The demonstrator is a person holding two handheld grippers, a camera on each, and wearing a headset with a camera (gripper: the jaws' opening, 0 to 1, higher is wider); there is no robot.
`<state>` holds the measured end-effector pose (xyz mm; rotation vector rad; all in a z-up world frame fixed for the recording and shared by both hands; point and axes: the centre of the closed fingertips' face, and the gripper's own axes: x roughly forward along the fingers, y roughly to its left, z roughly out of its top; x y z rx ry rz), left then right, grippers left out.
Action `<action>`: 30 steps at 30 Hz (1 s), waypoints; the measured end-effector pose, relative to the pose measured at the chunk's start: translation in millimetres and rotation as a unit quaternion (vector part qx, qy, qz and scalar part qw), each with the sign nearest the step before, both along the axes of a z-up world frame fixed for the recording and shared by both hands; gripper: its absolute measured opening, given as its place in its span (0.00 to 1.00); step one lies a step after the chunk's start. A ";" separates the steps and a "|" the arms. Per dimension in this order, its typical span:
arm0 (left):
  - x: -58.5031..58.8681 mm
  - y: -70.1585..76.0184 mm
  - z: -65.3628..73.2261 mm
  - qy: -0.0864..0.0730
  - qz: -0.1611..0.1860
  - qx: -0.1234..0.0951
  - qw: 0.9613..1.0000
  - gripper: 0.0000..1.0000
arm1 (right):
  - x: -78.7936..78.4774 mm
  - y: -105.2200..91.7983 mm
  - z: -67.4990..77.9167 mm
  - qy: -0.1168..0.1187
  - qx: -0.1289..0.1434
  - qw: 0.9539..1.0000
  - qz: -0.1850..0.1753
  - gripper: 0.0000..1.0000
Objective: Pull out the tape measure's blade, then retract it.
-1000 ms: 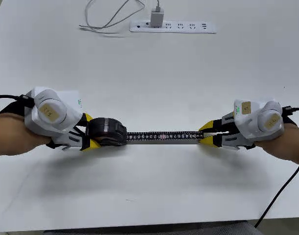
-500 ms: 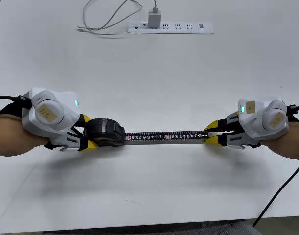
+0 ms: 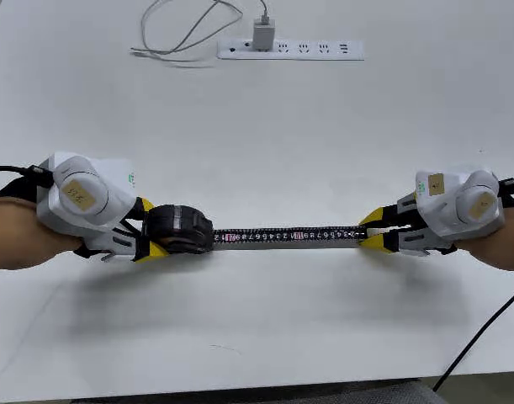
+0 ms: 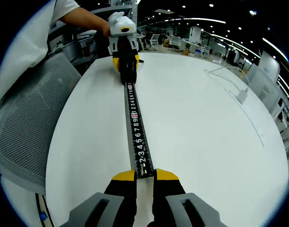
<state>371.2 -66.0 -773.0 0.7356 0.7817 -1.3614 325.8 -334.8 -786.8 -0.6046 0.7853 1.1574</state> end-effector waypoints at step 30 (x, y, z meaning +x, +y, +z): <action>1.0 -3.6 1.1 -0.010 0.000 -0.008 1.000 0.27 | -5.1 -13.4 -2.9 0.022 -0.039 0.999 0.011 0.09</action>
